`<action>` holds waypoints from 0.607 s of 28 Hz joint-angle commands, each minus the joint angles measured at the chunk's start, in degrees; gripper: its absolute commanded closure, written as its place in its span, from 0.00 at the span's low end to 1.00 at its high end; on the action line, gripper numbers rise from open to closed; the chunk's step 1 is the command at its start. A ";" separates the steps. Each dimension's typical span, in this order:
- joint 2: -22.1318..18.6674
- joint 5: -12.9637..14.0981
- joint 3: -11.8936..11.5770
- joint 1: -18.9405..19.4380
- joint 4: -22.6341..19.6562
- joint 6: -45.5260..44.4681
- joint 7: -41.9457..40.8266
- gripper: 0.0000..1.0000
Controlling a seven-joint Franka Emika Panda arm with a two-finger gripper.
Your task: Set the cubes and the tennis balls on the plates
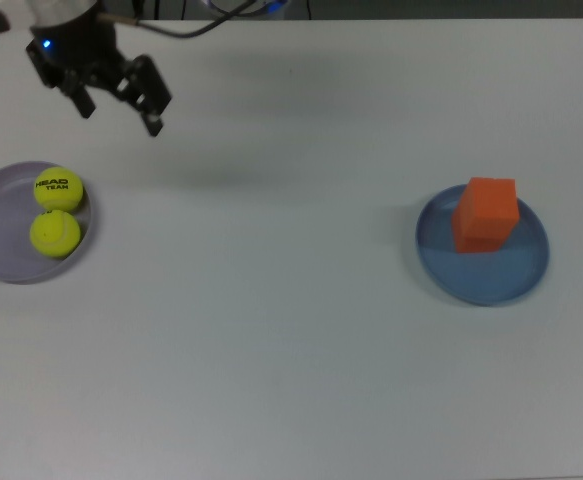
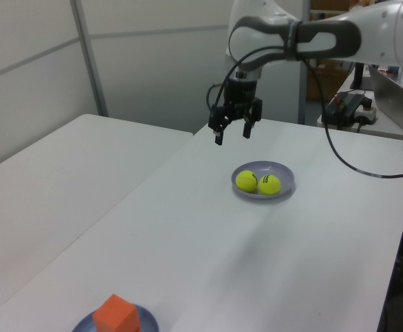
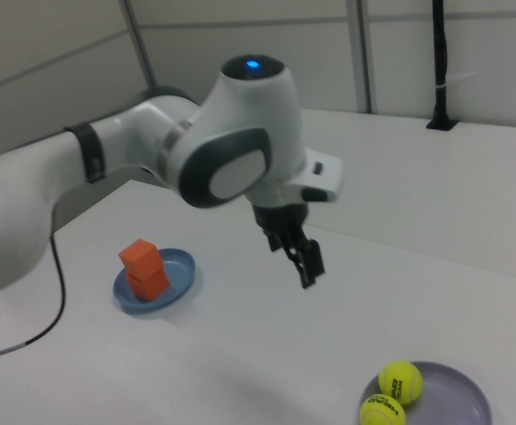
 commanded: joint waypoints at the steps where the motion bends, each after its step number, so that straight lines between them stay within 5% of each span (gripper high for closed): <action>1: -5.98 -1.42 4.74 -1.77 -4.54 -0.76 0.30 0.00; 4: -7.48 -1.69 6.95 -2.66 -5.07 -1.91 0.30 0.00; 17: -7.48 -1.69 7.13 -2.22 -5.07 -2.17 0.30 0.00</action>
